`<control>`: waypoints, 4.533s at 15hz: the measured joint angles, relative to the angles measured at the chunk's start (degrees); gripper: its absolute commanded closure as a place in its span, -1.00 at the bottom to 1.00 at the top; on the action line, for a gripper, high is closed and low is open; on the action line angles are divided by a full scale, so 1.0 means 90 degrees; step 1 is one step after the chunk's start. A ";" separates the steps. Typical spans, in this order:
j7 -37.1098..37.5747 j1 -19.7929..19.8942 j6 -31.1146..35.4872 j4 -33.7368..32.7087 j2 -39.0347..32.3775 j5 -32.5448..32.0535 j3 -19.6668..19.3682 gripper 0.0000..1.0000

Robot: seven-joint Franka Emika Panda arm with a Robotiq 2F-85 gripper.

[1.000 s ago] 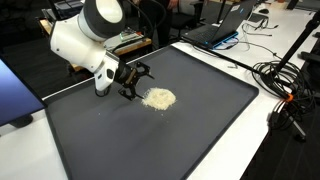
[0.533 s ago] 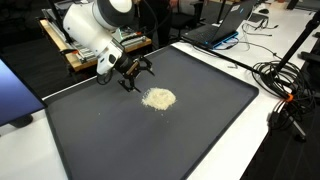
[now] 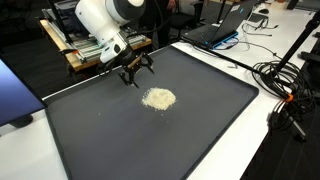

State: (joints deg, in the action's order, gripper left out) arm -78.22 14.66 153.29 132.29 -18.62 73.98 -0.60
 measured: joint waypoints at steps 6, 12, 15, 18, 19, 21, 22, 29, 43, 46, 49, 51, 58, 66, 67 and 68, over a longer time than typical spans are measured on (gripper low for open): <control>0.0979 -0.0134 0.0090 0.0182 0.0191 -0.1356 -0.0056 -1.00; 0.2132 -0.0490 0.0344 0.0182 0.0192 -0.2676 -0.0244 -1.00; 0.2456 -0.0630 0.0442 0.0182 0.0192 -0.3132 -0.0337 -1.00; 0.2848 -0.0839 0.0543 0.0181 0.0192 -0.3662 -0.0443 -1.00; 0.3009 -0.0929 0.0560 0.0181 0.0192 -0.3867 -0.0491 -1.00; 0.3392 -0.1140 0.0567 0.0181 0.0192 -0.4366 -0.0627 -1.00; 0.3613 -0.1261 0.0567 0.0181 0.0192 -0.4647 -0.0716 -1.00; 0.5679 -0.1389 0.0570 0.0126 0.0192 -0.7241 -0.0754 -1.00; 0.7247 -0.1418 0.1923 0.0632 0.0188 -0.8436 -0.0363 -1.00; 0.7321 -0.1412 0.2843 0.1074 0.0189 -0.8436 -0.0340 -1.00; 0.7401 -0.1401 0.3725 0.1482 0.0189 -0.8436 -0.0367 -1.00; 0.7452 -0.1394 0.4362 0.1712 0.0182 -0.8436 -0.0353 -1.00; 0.7793 -0.1024 0.5407 0.1971 0.0034 -0.8615 -0.0046 -1.00; 0.8387 -0.0233 0.6115 0.1925 -0.0501 -0.9402 0.0277 -1.00; 0.8387 -0.0204 0.6208 0.1922 -0.0543 -0.9416 0.0275 -1.00; 0.8388 -0.0185 0.6290 0.1919 -0.0574 -0.9432 0.0273 -1.00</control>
State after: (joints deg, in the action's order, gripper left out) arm -2.73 12.99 209.90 149.56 -23.78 -10.91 1.86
